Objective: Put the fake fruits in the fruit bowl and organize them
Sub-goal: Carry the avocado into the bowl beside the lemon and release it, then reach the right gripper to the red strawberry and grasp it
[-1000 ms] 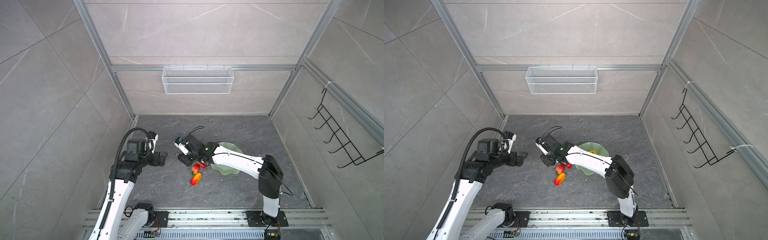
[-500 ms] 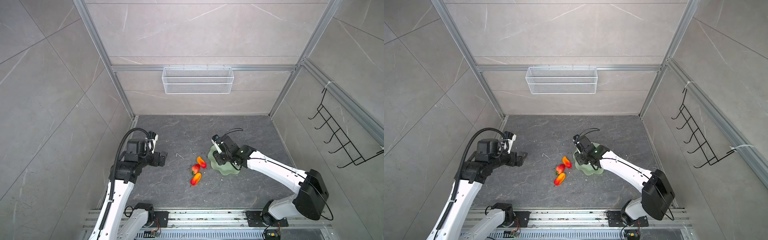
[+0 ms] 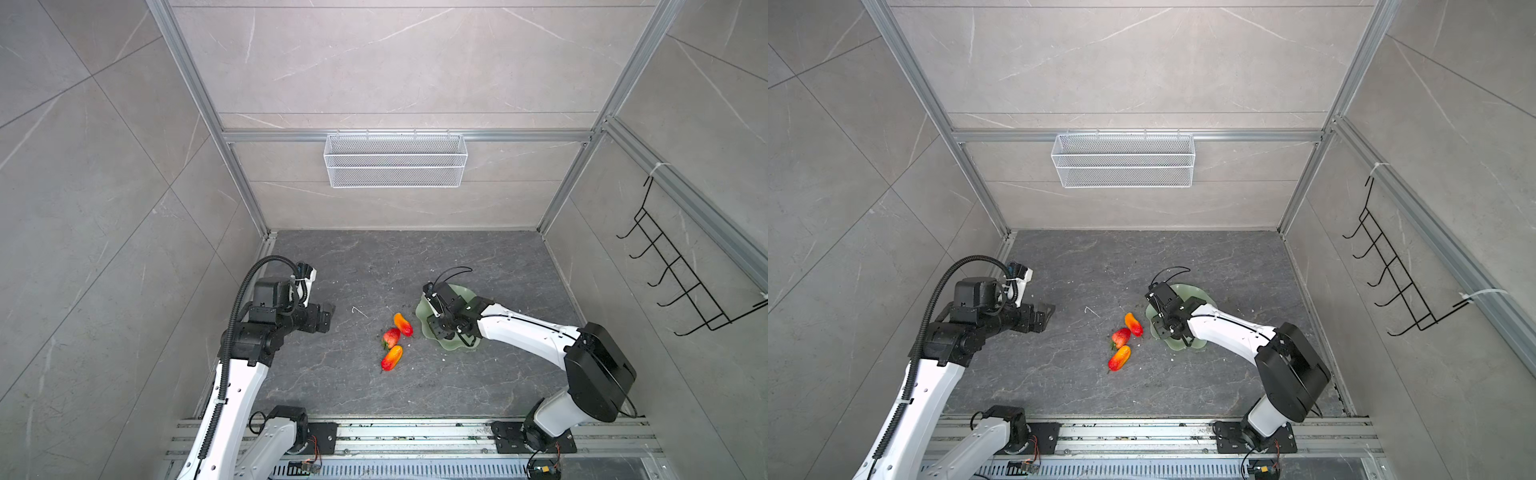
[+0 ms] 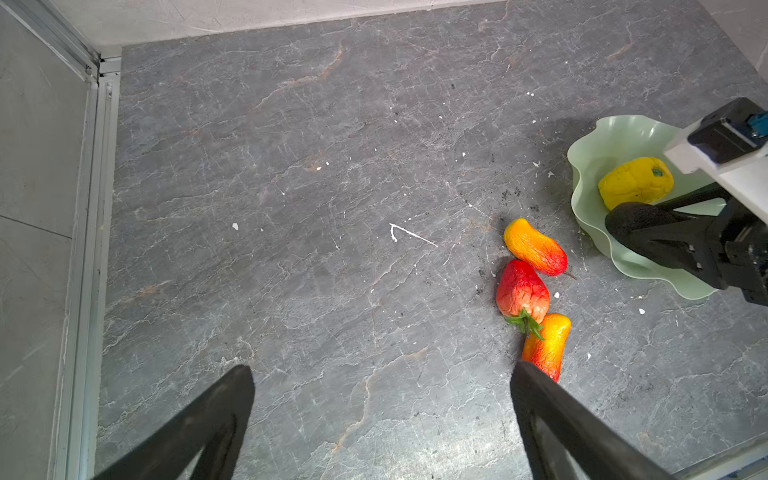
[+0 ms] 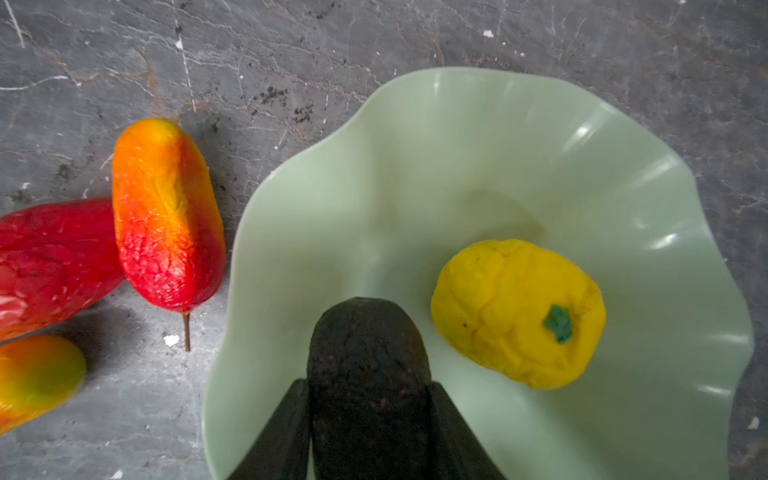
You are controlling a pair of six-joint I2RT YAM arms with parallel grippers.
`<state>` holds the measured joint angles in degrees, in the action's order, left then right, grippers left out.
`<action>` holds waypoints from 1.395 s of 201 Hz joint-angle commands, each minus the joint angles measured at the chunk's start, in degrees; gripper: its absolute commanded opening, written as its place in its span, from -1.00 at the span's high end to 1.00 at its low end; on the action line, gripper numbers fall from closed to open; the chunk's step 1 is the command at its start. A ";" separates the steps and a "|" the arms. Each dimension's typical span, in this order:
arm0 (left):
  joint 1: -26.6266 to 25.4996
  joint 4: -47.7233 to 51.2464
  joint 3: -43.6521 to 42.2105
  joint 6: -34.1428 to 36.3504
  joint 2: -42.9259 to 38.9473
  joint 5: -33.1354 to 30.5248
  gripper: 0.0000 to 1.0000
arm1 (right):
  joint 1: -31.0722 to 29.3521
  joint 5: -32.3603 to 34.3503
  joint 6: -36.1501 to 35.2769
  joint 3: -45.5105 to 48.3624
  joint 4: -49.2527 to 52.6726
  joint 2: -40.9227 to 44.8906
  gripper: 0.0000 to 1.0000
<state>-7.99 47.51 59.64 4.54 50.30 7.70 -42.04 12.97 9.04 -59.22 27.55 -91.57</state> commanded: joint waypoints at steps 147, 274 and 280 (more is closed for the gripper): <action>0.34 -1.23 0.13 1.00 0.18 0.68 -1.00 | 0.99 4.78 -2.04 -0.36 -2.09 -2.36 0.19; 0.34 -1.25 0.24 1.11 0.28 0.65 -1.00 | -1.04 -6.06 -5.09 -9.73 7.54 7.02 -0.99; 0.34 -1.24 0.23 1.03 0.27 0.64 -1.00 | -1.77 -7.42 -5.02 -10.02 7.37 6.94 -1.00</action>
<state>-7.99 47.51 59.64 4.54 50.61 7.73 -41.69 11.44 4.43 -66.92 32.38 -86.21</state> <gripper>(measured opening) 0.999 0.991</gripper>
